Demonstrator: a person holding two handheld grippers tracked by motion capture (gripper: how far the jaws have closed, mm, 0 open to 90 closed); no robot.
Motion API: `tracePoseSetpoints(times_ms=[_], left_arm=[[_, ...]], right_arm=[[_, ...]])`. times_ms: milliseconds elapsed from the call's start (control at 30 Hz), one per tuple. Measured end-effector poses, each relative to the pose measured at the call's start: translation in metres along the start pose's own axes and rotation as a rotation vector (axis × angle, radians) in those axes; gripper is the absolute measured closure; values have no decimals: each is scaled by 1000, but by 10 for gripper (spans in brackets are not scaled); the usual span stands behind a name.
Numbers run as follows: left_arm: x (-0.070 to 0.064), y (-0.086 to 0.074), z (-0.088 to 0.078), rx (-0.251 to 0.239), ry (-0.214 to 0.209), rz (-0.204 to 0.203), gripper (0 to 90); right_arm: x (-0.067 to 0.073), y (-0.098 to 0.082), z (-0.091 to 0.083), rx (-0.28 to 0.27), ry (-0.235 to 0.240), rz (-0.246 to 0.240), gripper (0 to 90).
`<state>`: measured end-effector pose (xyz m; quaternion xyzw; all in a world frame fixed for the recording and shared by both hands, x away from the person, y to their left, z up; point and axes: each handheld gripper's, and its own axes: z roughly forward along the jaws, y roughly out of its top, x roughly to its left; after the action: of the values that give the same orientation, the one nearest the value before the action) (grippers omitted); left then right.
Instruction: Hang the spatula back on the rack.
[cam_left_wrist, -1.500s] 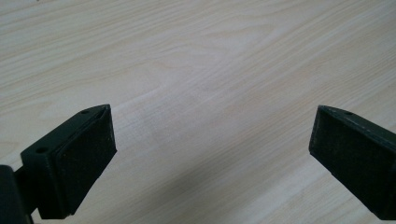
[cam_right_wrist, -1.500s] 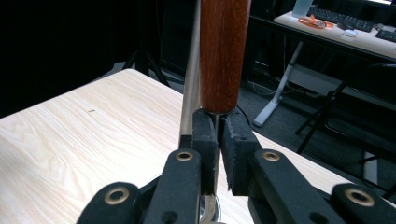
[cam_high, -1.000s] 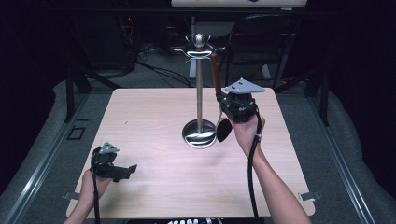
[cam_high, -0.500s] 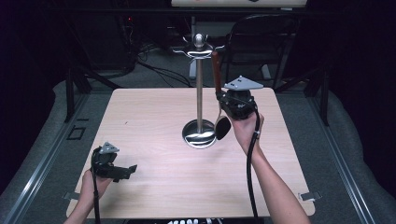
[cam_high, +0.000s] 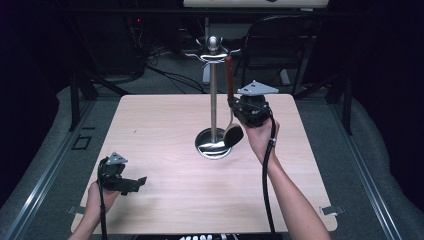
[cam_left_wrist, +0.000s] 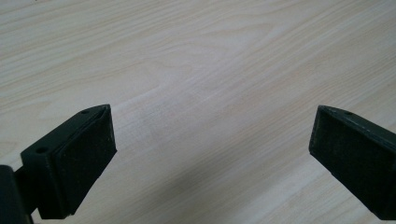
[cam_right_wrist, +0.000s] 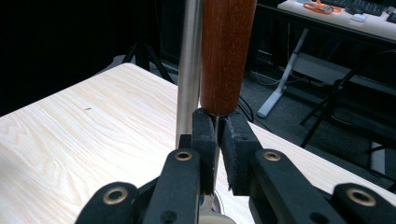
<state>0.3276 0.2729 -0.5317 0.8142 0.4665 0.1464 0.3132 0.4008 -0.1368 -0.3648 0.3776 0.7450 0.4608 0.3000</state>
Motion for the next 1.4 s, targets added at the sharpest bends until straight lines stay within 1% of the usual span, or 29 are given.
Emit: tracePoseSetpoints(times_ms=[133,200,267,400,467,533,600,667,733,767,800,867,900,1033,1067,1100,1167,1267,1300,1333,1400], left_arm=[[0,0,0,0,0,2,6],[0,0,0,1,-1,2,6],[-1,0,0,1,-1,2,6],[-1,0,0,1,-2,2,6],[-1,0,1,2,-2,4,6],[-1,0,1,2,-1,2,6],[-1,0,1,2,-1,3,6],[-1,0,1,3,-2,2,6],[-1,0,1,1,-1,3,6],[-1,0,1,1,-1,3,6],[-1,0,1,1,-1,3,6],[-1,0,1,1,-1,3,6],[-1,0,1,0,-1,3,6],[-2,0,1,2,-3,1,6],[-2,0,1,3,-3,0,6],[-2,0,1,4,-3,0,6],[-2,1,1,3,-3,1,6],[-2,1,1,4,-2,1,6],[-2,1,1,3,-2,1,6],[-2,1,1,4,-2,0,6],[-2,1,1,5,-3,4,6]], right_arm=[[1,0,-1,1,19,-6,825],[1,-1,-2,1,31,-12,781],[2,-1,-5,9,44,-16,704],[4,-5,-10,28,76,-25,603],[4,-8,-12,48,94,-27,557],[3,-12,-14,73,109,-25,475],[3,-17,-15,85,135,-8,426],[2,-22,-17,113,152,-13,373],[2,-28,-18,141,172,-8,327],[2,-32,-18,145,183,2,311],[2,-36,-19,163,191,1,291],[2,-44,-19,201,201,-2,243],[2,-48,-19,208,200,0,218],[2,-67,-22,263,206,-6,179],[2,-70,-22,271,207,-15,171],[2,-75,-22,281,210,-8,156],[2,-85,-24,317,208,-9,151],[3,-101,-25,352,216,-7,141],[3,-107,-25,360,222,9,137],[2,-112,-26,376,228,5,129],[3,-124,-26,407,226,5,107]])
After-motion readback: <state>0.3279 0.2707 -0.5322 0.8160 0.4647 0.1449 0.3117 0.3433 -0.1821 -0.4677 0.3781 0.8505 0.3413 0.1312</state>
